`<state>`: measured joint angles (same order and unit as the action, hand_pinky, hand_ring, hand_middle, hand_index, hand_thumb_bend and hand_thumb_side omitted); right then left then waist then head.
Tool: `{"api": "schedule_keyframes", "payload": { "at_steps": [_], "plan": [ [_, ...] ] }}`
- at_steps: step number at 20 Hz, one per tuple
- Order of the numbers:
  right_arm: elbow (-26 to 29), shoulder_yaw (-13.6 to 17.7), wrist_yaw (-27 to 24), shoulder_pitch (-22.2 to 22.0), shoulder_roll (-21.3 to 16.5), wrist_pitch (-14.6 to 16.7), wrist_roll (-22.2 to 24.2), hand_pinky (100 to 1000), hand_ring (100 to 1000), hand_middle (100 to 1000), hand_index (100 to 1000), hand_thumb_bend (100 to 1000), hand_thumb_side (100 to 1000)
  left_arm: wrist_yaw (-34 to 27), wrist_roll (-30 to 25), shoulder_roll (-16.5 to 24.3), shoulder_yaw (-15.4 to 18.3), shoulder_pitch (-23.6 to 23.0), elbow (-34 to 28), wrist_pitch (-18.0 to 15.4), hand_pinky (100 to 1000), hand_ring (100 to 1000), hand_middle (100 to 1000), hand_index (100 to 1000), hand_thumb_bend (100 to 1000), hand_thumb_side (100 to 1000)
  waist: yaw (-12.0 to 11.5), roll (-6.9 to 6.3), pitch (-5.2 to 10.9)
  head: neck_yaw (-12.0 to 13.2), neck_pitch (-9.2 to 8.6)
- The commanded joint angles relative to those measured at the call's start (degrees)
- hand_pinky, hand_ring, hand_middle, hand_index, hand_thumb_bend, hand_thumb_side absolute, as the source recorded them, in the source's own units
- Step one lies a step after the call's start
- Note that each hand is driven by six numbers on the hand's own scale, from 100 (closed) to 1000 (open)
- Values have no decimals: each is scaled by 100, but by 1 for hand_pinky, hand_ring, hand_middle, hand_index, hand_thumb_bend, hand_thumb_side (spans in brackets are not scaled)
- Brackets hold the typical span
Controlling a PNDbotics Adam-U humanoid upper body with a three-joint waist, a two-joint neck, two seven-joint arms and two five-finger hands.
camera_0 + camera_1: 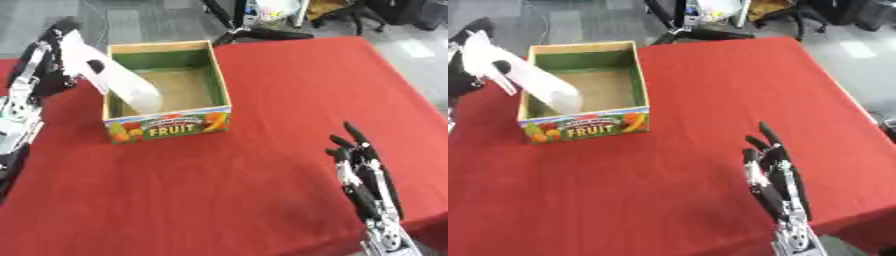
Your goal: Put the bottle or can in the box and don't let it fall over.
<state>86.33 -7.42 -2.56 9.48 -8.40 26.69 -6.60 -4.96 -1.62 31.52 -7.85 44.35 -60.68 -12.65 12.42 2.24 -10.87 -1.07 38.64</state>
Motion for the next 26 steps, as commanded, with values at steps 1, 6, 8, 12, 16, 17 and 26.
{"api": "schedule_keyframes", "payload": {
  "at_steps": [1, 6, 8, 12, 16, 17, 26],
  "plan": [
    [52, 66, 35, 23, -130, -9, -55, 796, 893, 1000, 952, 100, 470, -18, -13, 325, 94, -45, -292, 146, 920, 1000, 1000, 893, 971, 567, -24, -7, 137, -45, -59],
    [54, 74, 51, -3, -138, -13, -73, 796, 893, 1000, 952, 100, 470, 135, -257, 449, 107, -275, -497, 240, 919, 1000, 1000, 894, 967, 565, -82, -11, 131, -84, -58],
    [54, 75, 55, -11, -139, -16, -76, 796, 893, 1000, 952, 100, 470, 205, -391, 457, 102, -300, -522, 262, 918, 1000, 1000, 893, 967, 562, -94, -6, 134, -87, -56],
    [55, 76, 61, -28, -140, -22, -80, 797, 893, 1000, 952, 100, 470, 478, -675, 417, -3, -183, -469, 320, 912, 1000, 1000, 892, 960, 554, -97, 8, 144, -84, -57],
    [55, 64, 63, -38, -135, -29, -66, 796, 894, 1000, 952, 100, 470, 1218, -1062, 321, -176, 79, -139, 403, 899, 1000, 1000, 893, 948, 533, -68, 27, 161, -67, -50],
    [54, 65, 62, -39, -136, -31, -65, 796, 894, 1000, 952, 100, 470, 1526, -1236, 318, -222, 147, -20, 433, 892, 1000, 1000, 891, 944, 526, -60, 30, 166, -63, -49],
    [47, 93, 77, -53, -168, -25, -80, 796, 893, 1000, 951, 100, 470, 4829, -3056, 734, -32, 27, -328, 122, 864, 1000, 947, 890, 935, 478, -103, -18, 207, -143, -33]
  ]
}}
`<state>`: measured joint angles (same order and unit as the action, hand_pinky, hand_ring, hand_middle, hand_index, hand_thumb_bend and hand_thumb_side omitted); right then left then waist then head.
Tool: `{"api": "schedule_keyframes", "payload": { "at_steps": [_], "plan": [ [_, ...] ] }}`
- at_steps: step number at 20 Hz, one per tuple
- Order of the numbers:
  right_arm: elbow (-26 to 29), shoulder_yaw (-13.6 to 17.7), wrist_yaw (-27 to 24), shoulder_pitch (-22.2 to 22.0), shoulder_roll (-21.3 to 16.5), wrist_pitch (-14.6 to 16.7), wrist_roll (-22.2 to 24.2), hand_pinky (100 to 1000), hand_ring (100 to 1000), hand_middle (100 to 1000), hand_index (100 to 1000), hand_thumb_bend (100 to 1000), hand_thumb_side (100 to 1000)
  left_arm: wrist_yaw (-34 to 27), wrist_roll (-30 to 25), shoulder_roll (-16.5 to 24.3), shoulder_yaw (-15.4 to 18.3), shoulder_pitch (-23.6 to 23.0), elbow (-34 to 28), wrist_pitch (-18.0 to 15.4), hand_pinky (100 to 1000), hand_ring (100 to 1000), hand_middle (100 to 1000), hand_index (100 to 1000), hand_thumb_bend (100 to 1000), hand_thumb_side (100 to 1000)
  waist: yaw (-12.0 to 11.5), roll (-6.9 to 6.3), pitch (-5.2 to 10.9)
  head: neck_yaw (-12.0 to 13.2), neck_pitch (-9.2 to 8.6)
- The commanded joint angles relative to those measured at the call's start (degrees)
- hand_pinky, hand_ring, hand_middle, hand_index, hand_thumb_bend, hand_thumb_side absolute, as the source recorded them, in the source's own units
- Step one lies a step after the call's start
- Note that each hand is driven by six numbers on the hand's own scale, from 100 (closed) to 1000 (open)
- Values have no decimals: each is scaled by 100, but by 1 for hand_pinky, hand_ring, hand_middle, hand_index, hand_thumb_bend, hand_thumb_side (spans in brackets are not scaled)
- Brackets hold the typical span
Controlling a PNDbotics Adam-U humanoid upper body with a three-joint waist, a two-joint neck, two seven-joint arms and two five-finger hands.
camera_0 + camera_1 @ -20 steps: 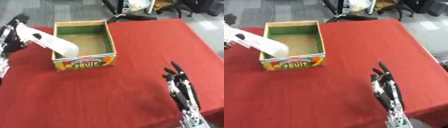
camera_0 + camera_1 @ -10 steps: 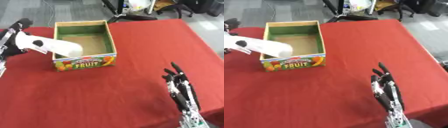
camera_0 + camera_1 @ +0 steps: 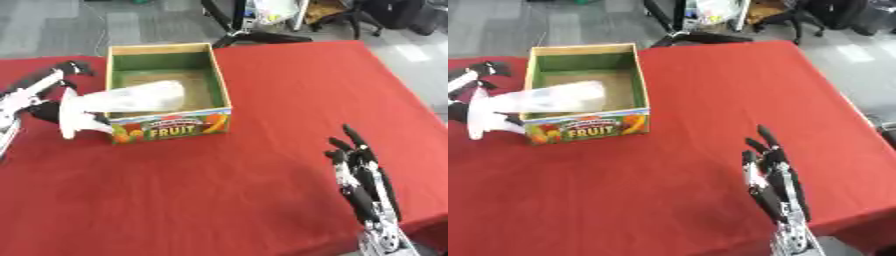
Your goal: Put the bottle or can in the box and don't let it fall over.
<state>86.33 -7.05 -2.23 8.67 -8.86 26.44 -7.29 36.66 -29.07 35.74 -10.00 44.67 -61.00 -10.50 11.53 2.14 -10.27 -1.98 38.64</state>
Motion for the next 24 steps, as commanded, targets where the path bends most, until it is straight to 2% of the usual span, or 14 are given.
{"api": "schedule_keyframes", "payload": {
  "at_steps": [1, 7, 11, 15, 18, 23, 24],
  "plan": [
    [47, 61, 48, 25, -125, 2, -15, 796, 893, 1000, 951, 100, 470, 802, -374, 365, 253, -85, -415, -127, 864, 1000, 943, 890, 937, 479, -26, -9, 150, -66, -32],
    [43, 107, 71, -12, -152, 7, -62, 796, 893, 1000, 951, 100, 470, 1175, -349, 883, 751, -762, -1432, -3, 862, 1000, 930, 888, 940, 488, -152, -35, 162, -131, -39],
    [41, 134, 84, -35, -160, 11, -95, 796, 893, 1000, 951, 100, 470, 528, 223, 956, 1223, -1421, -2213, 293, 867, 1000, 944, 884, 945, 508, -237, -43, 164, -161, -32],
    [40, 170, 96, -61, -168, 18, -139, 796, 893, 1000, 951, 100, 470, -670, 1255, 727, 1674, -2266, -3100, 548, 875, 1000, 966, 876, 928, 551, -352, -60, 160, -193, -38],
    [36, 194, 107, -88, -174, 23, -170, 796, 893, 1000, 951, 100, 470, -1402, 1984, 368, 1893, -2911, -3768, 637, 874, 1000, 975, 872, 887, 552, -440, -77, 162, -216, -26],
    [35, 219, 119, -116, -177, 30, -204, 796, 893, 1000, 951, 100, 470, -1983, 3045, -365, 2085, -3704, -4650, 802, 867, 1000, 969, 861, 839, 559, -524, -74, 179, -223, 0],
    [33, 223, 122, -124, -177, 27, -212, 796, 893, 1000, 951, 100, 470, -2052, 3232, -524, 2098, -3804, -4758, 829, 861, 1000, 962, 852, 792, 570, -546, -67, 182, -226, 8]
  ]
}}
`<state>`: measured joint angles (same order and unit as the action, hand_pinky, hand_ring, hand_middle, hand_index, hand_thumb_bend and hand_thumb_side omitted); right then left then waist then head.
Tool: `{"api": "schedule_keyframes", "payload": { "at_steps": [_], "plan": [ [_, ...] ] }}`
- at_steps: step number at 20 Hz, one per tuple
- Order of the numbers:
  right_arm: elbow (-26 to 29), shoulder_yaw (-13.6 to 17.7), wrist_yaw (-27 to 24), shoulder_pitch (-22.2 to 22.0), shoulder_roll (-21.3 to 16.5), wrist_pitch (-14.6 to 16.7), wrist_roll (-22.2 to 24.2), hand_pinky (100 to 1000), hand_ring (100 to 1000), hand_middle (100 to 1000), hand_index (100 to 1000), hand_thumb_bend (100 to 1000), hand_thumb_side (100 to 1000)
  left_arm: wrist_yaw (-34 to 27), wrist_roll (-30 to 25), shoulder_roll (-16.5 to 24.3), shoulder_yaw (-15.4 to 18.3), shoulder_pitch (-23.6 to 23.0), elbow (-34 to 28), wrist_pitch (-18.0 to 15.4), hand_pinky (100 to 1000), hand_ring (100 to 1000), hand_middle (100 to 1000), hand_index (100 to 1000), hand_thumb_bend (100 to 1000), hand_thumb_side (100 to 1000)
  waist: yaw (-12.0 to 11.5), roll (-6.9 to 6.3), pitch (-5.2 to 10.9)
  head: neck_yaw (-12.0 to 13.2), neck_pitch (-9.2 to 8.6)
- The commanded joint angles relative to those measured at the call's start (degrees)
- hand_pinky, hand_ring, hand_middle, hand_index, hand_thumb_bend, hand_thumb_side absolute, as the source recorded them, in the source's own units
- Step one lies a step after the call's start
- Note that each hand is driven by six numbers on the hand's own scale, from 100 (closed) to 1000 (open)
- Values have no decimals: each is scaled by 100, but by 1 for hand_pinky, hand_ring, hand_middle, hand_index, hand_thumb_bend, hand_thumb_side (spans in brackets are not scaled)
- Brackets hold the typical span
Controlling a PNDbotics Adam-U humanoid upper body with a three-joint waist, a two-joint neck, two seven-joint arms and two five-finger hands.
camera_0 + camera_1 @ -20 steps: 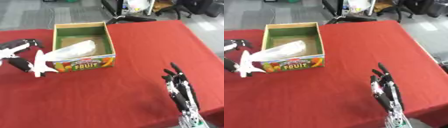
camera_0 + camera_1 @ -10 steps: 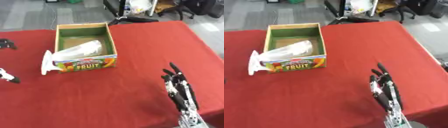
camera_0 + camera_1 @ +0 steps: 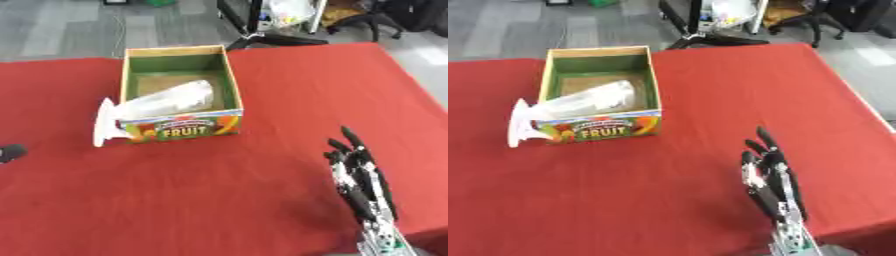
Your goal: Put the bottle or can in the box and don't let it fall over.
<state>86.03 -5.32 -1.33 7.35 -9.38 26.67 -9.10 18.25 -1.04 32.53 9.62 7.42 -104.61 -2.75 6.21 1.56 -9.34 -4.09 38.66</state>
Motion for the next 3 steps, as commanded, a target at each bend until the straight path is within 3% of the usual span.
{"api": "schedule_keyframes", "payload": {
  "at_steps": [1, 3],
  "plan": [
    [59, 51, 34, -2, -126, 1, -35, 796, 894, 1000, 951, 100, 470, -302, 632, -371, 135, -163, -469, 84, 860, 1000, 963, 850, 786, 567, -35, -4, 97, -12, 20],
    [59, 55, 38, -26, -129, 4, -39, 796, 893, 1000, 951, 100, 470, -489, 975, -690, 101, -283, -502, 126, 861, 1000, 970, 848, 769, 573, -66, -4, 128, -6, 31]
  ]
}}
